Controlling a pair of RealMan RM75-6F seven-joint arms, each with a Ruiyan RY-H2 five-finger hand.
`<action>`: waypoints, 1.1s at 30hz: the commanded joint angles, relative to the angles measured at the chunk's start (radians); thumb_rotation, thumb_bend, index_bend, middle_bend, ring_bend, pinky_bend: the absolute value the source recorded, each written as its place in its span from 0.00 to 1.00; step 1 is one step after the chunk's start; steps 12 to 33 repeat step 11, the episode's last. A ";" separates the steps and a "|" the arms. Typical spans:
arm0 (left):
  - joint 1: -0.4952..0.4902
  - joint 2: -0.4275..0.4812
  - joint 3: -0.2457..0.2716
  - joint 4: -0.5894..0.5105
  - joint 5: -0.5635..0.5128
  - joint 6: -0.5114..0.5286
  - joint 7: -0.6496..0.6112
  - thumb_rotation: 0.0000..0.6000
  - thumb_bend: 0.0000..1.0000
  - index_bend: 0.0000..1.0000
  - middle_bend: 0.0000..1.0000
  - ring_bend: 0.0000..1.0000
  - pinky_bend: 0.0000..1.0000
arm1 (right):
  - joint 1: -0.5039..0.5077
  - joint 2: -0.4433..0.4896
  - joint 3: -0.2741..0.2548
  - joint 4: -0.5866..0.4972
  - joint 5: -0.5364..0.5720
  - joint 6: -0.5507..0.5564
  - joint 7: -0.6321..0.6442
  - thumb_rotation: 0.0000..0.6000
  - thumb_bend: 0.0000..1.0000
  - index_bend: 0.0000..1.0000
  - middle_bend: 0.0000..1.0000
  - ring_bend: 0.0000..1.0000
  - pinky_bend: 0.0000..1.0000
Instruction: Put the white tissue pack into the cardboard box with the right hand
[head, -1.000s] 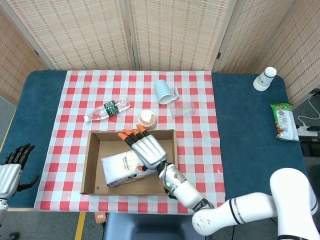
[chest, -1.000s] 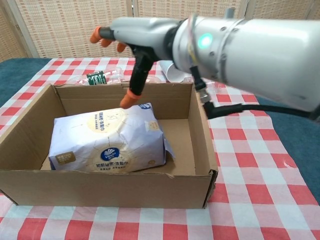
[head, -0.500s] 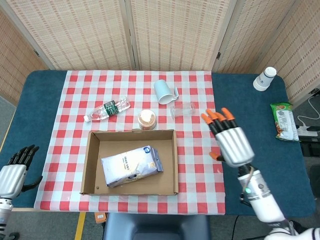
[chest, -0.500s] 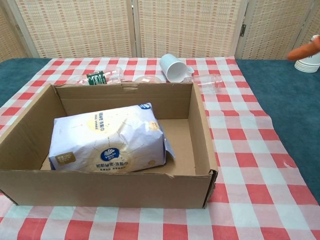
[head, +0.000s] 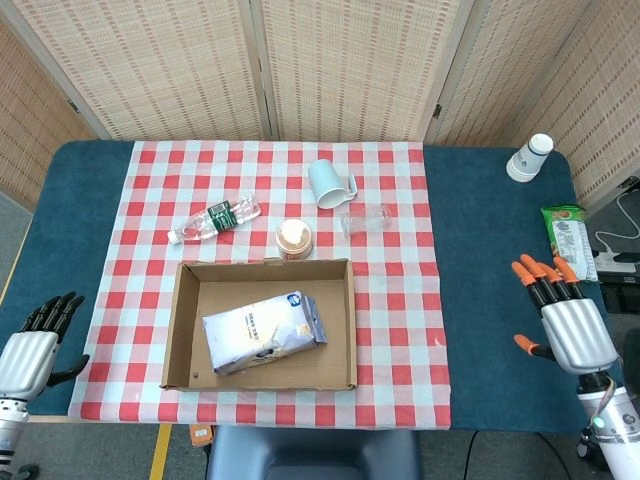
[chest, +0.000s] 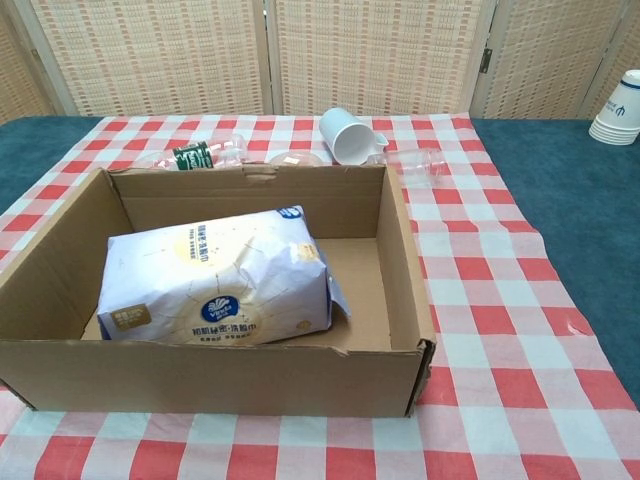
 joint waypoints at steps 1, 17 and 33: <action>0.002 0.000 -0.004 0.003 -0.004 0.006 -0.006 1.00 0.28 0.02 0.00 0.00 0.13 | -0.033 -0.044 0.005 0.044 -0.027 0.013 0.005 1.00 0.00 0.00 0.00 0.00 0.00; 0.002 0.001 -0.008 0.008 -0.007 0.007 -0.021 1.00 0.28 0.02 0.00 0.00 0.13 | -0.077 -0.119 0.040 0.133 -0.038 -0.025 0.042 1.00 0.00 0.00 0.00 0.00 0.00; 0.002 0.001 -0.008 0.008 -0.007 0.007 -0.021 1.00 0.28 0.02 0.00 0.00 0.13 | -0.077 -0.119 0.040 0.133 -0.038 -0.025 0.042 1.00 0.00 0.00 0.00 0.00 0.00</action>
